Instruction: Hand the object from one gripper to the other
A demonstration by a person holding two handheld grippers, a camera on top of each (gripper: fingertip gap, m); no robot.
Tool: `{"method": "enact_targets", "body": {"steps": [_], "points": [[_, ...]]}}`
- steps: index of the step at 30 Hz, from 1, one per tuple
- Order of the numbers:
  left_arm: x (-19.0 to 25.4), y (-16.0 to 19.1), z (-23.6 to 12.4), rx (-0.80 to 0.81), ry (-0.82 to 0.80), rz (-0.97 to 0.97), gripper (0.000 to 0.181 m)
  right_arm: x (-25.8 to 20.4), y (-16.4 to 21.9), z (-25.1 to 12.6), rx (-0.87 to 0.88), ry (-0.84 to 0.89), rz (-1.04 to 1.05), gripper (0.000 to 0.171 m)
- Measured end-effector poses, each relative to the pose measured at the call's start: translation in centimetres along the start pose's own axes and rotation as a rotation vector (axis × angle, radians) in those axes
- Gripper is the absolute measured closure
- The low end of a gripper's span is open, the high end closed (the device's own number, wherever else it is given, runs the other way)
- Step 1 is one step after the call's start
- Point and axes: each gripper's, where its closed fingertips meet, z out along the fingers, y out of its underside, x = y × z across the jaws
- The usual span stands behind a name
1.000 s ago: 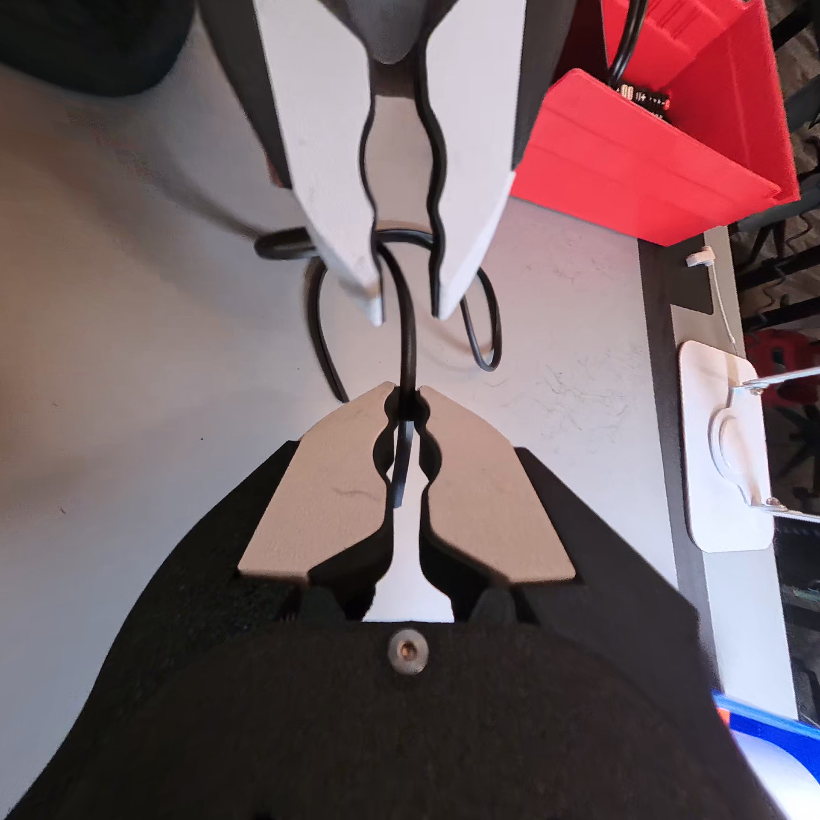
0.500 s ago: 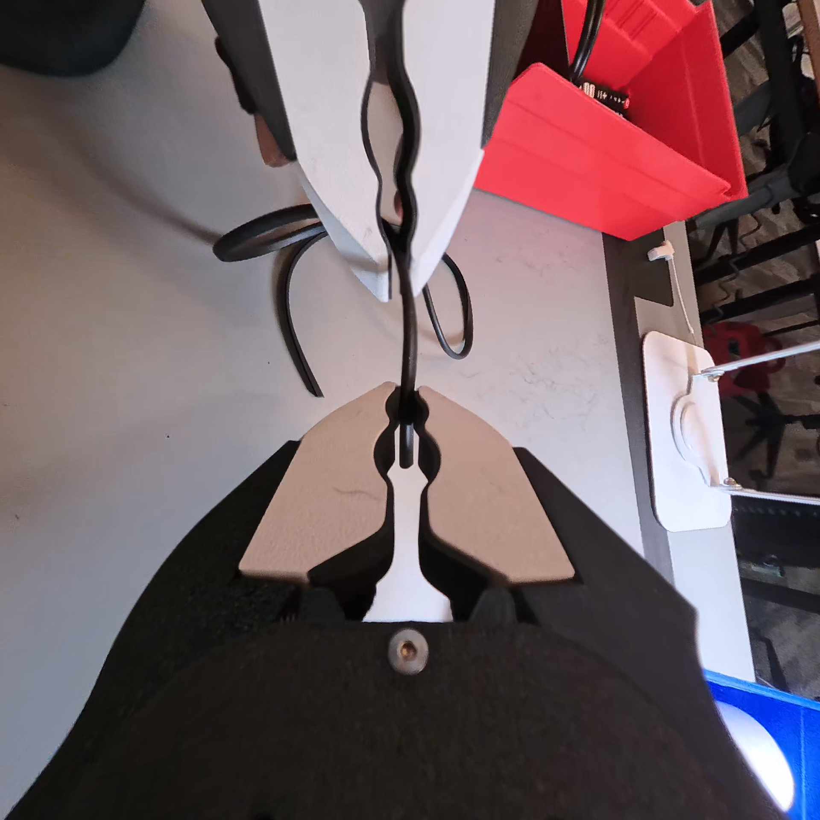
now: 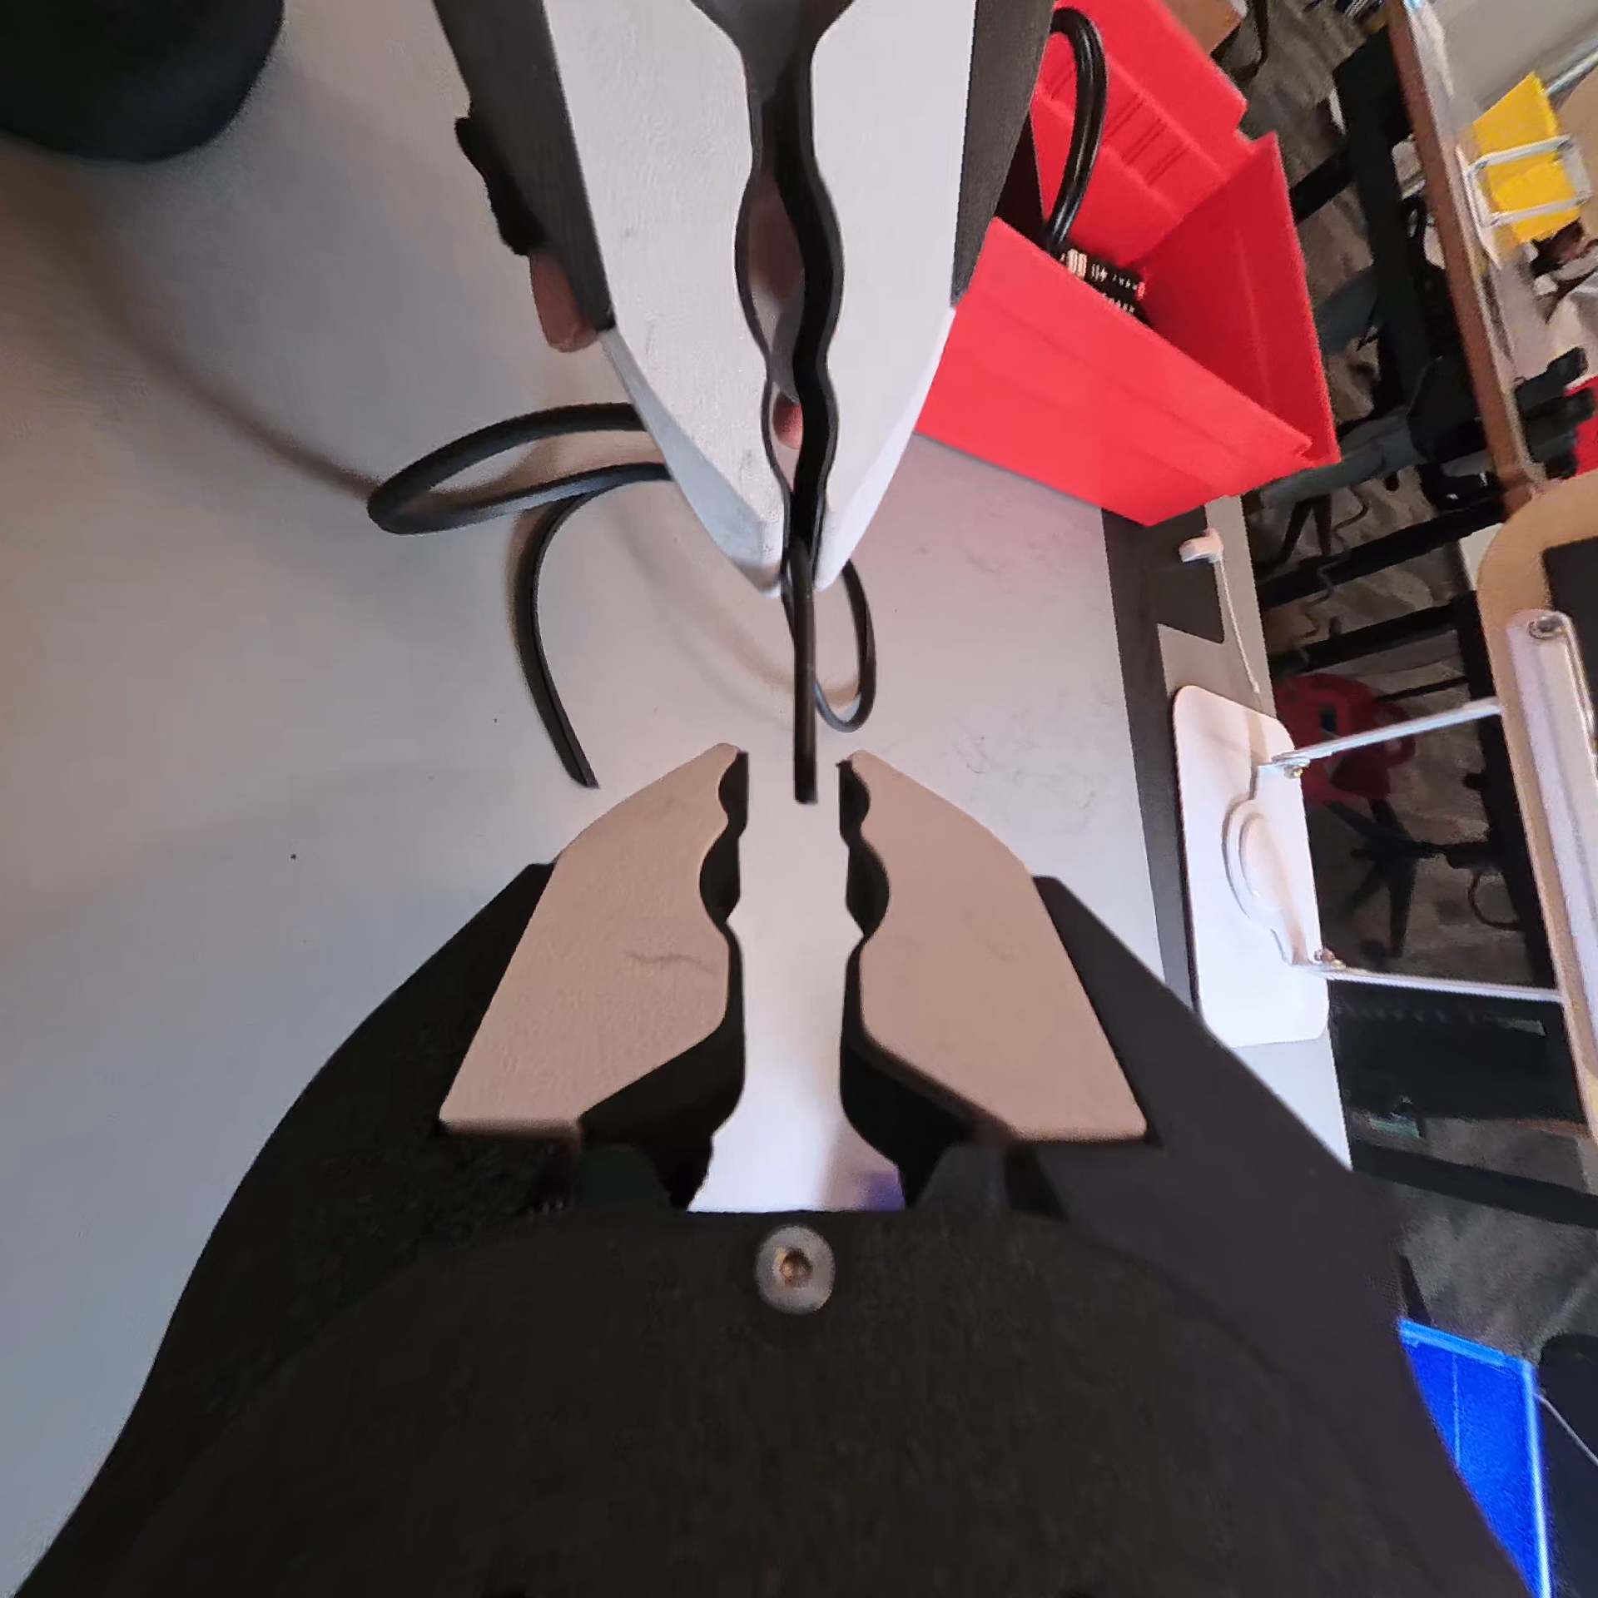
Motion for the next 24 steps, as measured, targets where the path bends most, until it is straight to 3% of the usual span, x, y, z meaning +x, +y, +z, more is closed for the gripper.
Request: {"method": "enact_targets", "body": {"steps": [5,11,14,17,21,24], "points": [[-0.3,0.4,-0.1,0.005,0.009,-0.03,0.177,0.5,-0.3,-0.2,0.043,0.034,-0.023,0.149],[0.0,0.3,0.0,0.014,0.024,-0.037,0.177,0.1,-1.0,0.3,0.066,0.032,-0.038,0.167],[-0.4,0.8,-0.4,0.012,0.027,-0.062,0.161,0.1,-0.9,0.0,0.077,-0.002,0.001,0.167],[-2.6,2.2,-1.2,0.004,-0.019,-0.152,0.16,-0.4,1.3,-0.2,0.002,-0.08,0.041,0.168],[-5.7,6.6,-1.9,-0.113,-0.122,-0.257,0.166,-1.3,7.6,0.4,-0.289,-0.159,0.063,0.167],[-5.8,8.4,-1.7,-0.164,-0.114,-0.286,0.166,-2.8,11.2,0.3,-0.437,-0.25,0.101,0.167]]}}
